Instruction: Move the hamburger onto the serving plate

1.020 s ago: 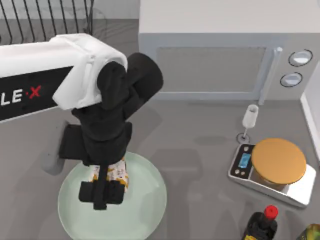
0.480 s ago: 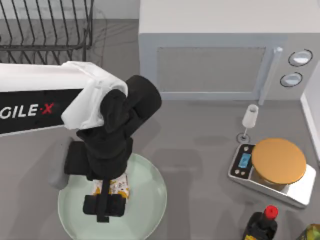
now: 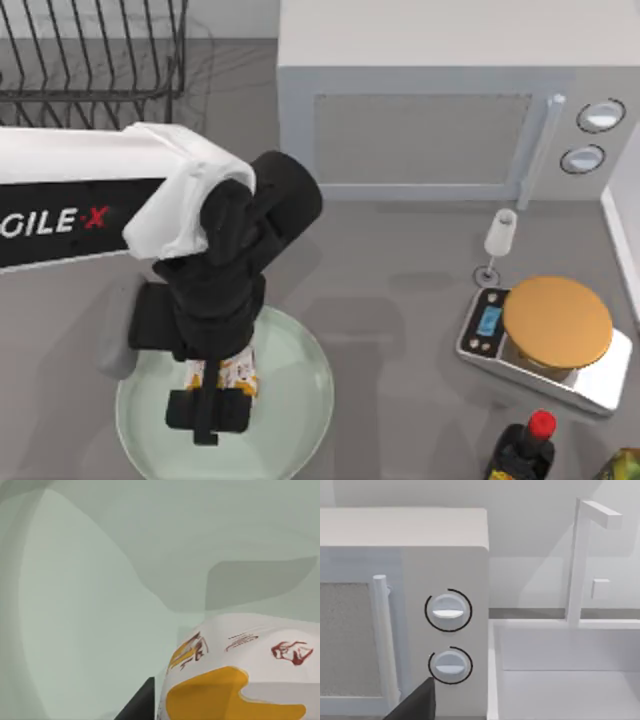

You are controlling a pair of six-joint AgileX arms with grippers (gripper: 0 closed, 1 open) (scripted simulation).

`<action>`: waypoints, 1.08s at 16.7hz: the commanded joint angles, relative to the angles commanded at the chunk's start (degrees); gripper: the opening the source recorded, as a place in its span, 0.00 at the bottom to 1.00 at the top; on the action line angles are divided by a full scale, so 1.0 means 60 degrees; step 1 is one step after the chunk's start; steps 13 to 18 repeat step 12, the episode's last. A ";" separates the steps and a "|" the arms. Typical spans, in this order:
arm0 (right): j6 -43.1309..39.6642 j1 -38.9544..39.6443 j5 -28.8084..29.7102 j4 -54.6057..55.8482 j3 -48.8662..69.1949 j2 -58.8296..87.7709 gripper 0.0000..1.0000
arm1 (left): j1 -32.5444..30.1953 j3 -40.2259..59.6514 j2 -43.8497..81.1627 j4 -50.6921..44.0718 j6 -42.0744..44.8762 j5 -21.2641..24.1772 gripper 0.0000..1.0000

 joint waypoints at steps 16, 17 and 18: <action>0.0000 0.0000 0.0000 0.0000 0.0000 0.0000 1.00 | 0.0000 0.0000 0.0000 0.0000 0.0000 0.0000 1.00; 0.0000 0.0000 0.0000 0.0000 0.0000 0.0000 1.00 | 0.0000 0.0000 0.0000 0.0000 0.0000 0.0000 1.00; 0.0000 0.0000 0.0000 0.0000 0.0000 0.0000 1.00 | 0.0000 0.0000 0.0000 0.0000 0.0000 0.0000 1.00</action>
